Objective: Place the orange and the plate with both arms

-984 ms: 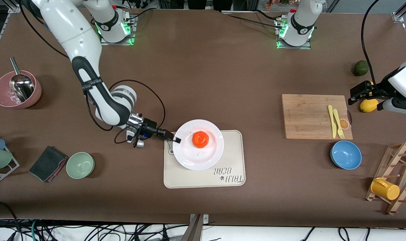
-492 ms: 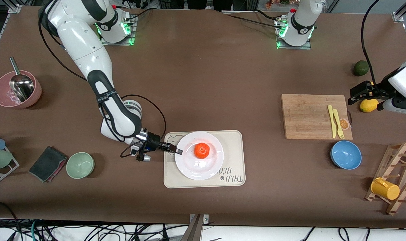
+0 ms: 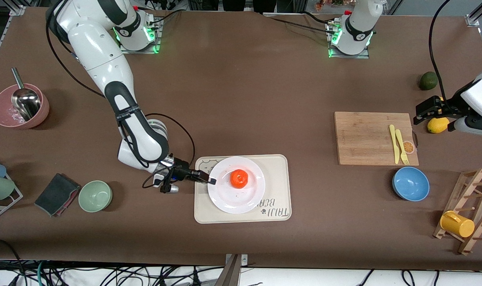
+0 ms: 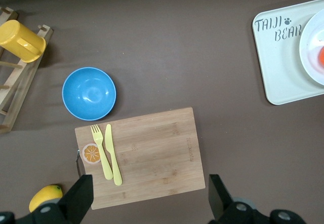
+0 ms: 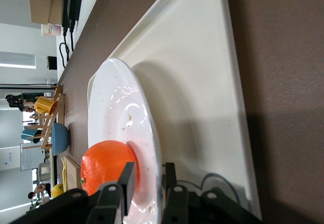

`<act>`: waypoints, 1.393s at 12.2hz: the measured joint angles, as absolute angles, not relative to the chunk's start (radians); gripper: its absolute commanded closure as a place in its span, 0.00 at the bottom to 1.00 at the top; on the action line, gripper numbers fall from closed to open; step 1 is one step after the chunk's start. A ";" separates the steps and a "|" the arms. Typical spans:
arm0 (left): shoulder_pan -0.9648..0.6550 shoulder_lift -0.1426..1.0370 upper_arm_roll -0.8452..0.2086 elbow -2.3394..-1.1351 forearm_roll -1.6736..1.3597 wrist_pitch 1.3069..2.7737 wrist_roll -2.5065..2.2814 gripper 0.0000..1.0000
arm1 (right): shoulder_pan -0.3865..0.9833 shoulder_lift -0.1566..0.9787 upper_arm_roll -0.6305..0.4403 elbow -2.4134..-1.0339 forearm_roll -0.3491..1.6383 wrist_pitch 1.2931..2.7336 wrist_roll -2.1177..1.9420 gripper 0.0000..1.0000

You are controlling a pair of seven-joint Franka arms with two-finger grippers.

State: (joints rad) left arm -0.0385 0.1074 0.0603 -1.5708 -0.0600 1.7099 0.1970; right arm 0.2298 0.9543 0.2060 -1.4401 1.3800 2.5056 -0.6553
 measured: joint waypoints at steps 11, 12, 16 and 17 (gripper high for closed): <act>-0.038 0.110 0.060 -1.568 -0.060 1.710 0.199 0.00 | 0.066 0.433 0.043 -1.764 0.722 2.029 -0.621 0.00; -0.038 0.110 0.060 -1.568 -0.060 1.710 0.199 0.00 | 0.015 0.370 0.028 -1.777 0.645 1.974 -0.624 0.00; -0.038 0.111 0.060 -1.566 -0.060 1.710 0.199 0.00 | -0.052 0.156 -0.100 -1.795 0.372 1.821 -0.651 0.00; -0.038 0.112 0.060 -1.566 -0.060 1.710 0.199 0.00 | -0.052 0.123 -0.121 -1.793 0.338 1.777 -0.651 0.00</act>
State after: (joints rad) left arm -0.0383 0.1115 0.0603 -1.5658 -0.0601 1.7098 0.1990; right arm -0.0523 0.1229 -0.1214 -1.7929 0.3383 1.7770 -0.6508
